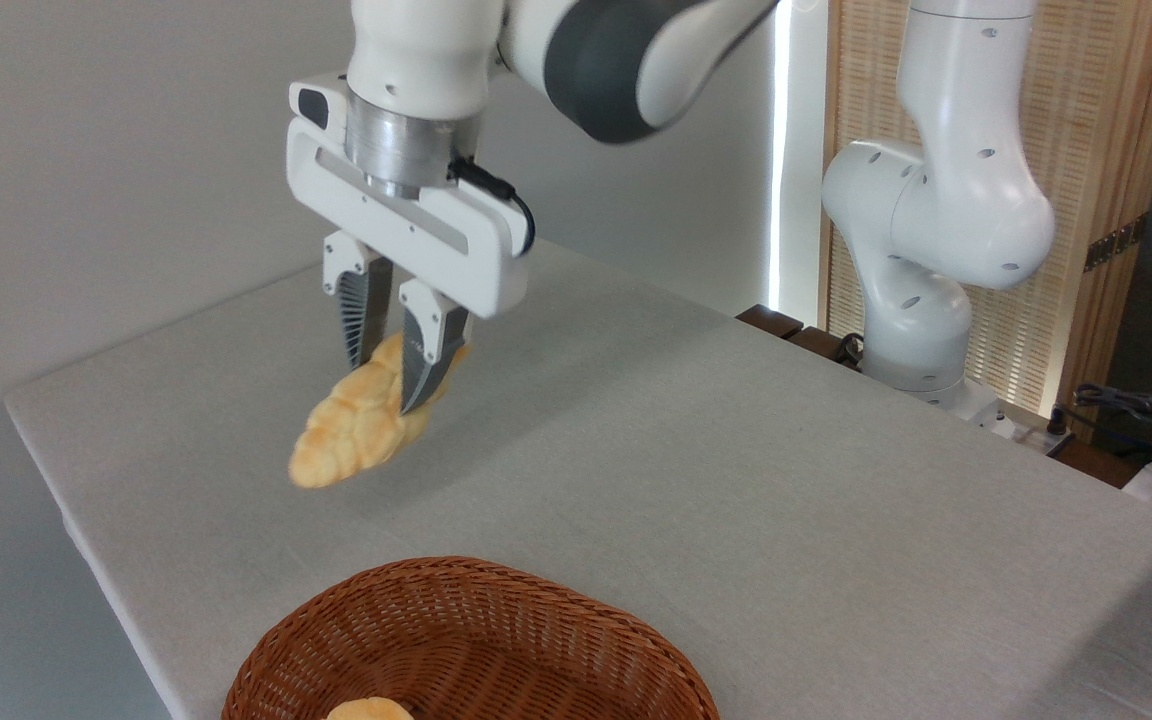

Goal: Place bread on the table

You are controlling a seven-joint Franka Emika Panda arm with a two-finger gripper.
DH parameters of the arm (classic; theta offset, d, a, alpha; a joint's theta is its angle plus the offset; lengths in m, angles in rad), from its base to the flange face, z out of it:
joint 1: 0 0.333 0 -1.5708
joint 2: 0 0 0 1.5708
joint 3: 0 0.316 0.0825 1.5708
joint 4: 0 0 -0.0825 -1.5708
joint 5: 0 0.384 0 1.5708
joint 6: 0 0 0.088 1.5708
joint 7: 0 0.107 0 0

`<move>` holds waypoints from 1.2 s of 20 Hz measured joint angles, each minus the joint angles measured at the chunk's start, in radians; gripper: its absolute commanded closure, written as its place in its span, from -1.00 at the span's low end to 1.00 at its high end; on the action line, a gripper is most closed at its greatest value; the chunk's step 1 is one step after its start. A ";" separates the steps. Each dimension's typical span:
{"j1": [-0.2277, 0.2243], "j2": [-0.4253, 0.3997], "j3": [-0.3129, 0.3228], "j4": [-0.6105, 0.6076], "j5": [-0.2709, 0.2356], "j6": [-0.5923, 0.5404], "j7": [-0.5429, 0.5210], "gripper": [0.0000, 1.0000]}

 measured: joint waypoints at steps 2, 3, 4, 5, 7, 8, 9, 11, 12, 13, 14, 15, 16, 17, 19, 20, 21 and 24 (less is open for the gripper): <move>-0.002 -0.005 -0.040 -0.002 0.050 -0.057 -0.011 -0.04; -0.002 -0.004 -0.067 -0.004 0.086 -0.090 -0.013 -0.15; -0.003 -0.002 -0.095 -0.007 0.117 -0.114 -0.019 -0.20; -0.003 0.002 -0.120 -0.010 0.144 -0.131 -0.031 -0.28; -0.003 0.017 -0.157 -0.018 0.175 -0.138 -0.050 -0.88; -0.003 0.027 -0.170 -0.020 0.190 -0.138 -0.051 -0.99; -0.003 0.038 -0.181 -0.021 0.211 -0.138 -0.051 -1.00; -0.003 0.053 -0.195 -0.021 0.242 -0.138 -0.051 -1.00; -0.003 0.062 -0.201 -0.021 0.255 -0.138 -0.051 -1.00; -0.003 0.065 -0.203 -0.021 0.259 -0.138 -0.051 -1.00; -0.003 0.070 -0.205 -0.021 0.262 -0.138 -0.051 -1.00; -0.003 0.072 -0.205 -0.021 0.263 -0.138 -0.051 -1.00; -0.003 0.073 -0.205 -0.021 0.263 -0.138 -0.051 -1.00; -0.003 0.073 -0.205 -0.021 0.263 -0.138 -0.051 -1.00; -0.003 0.073 -0.206 -0.021 0.263 -0.138 -0.051 -1.00; -0.003 0.073 -0.207 -0.021 0.263 -0.138 -0.051 -1.00; -0.003 0.073 -0.208 -0.021 0.263 -0.138 -0.051 -1.00; -0.002 0.073 -0.209 -0.020 0.263 -0.138 -0.051 -1.00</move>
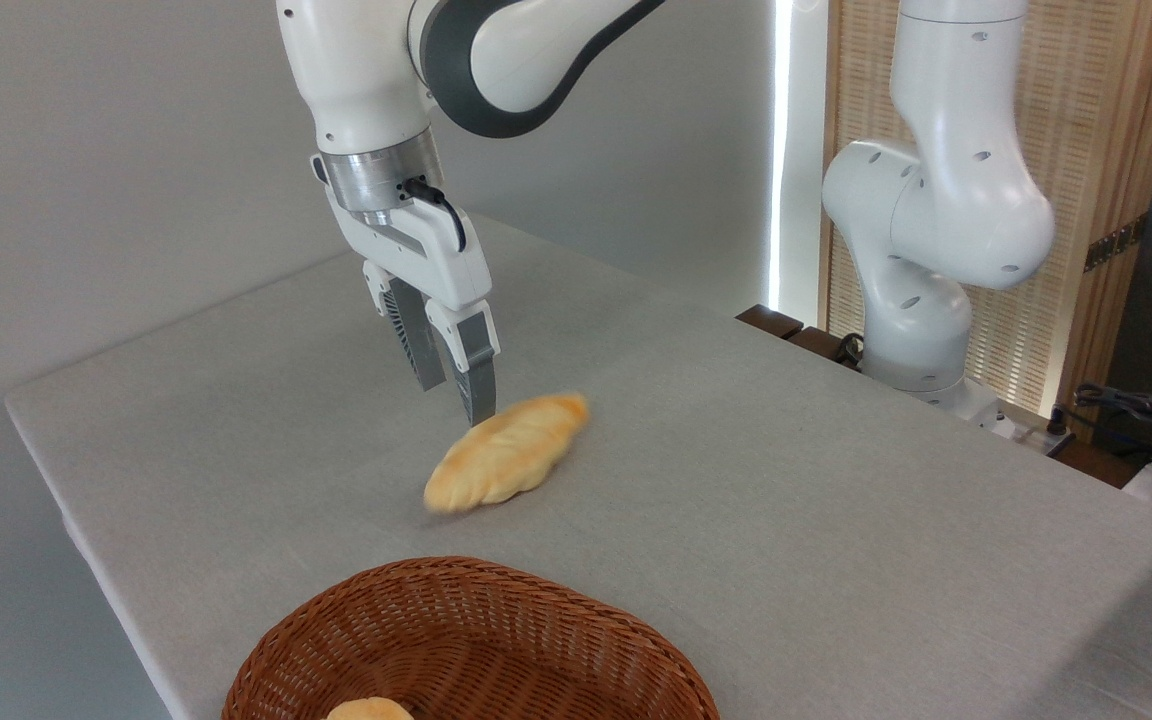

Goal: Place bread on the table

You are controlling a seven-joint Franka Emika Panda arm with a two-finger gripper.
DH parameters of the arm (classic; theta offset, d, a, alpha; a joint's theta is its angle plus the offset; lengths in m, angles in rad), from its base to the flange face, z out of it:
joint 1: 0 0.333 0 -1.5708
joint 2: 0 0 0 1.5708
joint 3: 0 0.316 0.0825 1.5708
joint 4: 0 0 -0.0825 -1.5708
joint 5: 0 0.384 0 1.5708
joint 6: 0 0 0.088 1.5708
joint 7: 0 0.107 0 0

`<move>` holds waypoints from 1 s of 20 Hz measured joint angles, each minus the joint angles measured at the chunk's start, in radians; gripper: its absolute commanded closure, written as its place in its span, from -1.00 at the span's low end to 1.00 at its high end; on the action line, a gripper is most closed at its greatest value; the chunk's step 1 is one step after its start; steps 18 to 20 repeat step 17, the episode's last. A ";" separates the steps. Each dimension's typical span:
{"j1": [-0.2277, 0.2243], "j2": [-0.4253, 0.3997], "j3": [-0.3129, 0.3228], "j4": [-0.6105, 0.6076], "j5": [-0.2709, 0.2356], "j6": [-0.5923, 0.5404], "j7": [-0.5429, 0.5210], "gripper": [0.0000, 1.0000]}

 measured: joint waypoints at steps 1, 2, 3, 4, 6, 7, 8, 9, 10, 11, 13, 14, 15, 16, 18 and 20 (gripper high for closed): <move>0.000 0.000 0.000 0.000 0.000 0.000 0.000 -1.00; 0.000 0.000 0.000 0.002 0.000 0.000 0.000 -1.00; 0.001 0.000 0.000 0.004 0.000 0.000 0.000 -1.00; 0.001 0.000 0.001 0.010 0.000 0.000 0.000 -1.00; 0.006 0.000 0.003 0.026 0.000 0.000 0.000 -1.00; 0.008 0.000 0.004 0.034 0.000 0.000 0.000 -1.00; 0.012 0.000 0.008 0.051 0.000 0.000 0.000 -1.00; 0.014 0.000 0.012 0.062 0.000 0.000 0.000 -1.00; 0.016 0.001 0.027 0.082 0.000 0.000 -0.001 -1.00; 0.018 0.002 0.045 0.103 0.000 0.000 -0.001 -1.00; 0.021 0.004 0.071 0.126 0.001 0.000 -0.001 -1.00; 0.022 0.005 0.081 0.133 0.001 0.000 -0.001 -1.00; 0.023 0.006 0.092 0.139 0.002 0.000 -0.001 -1.00; 0.023 0.007 0.107 0.148 0.003 0.000 -0.001 -1.00; 0.024 0.007 0.121 0.156 0.003 0.000 -0.001 -1.00; 0.024 0.007 0.121 0.156 0.003 0.000 -0.001 -1.00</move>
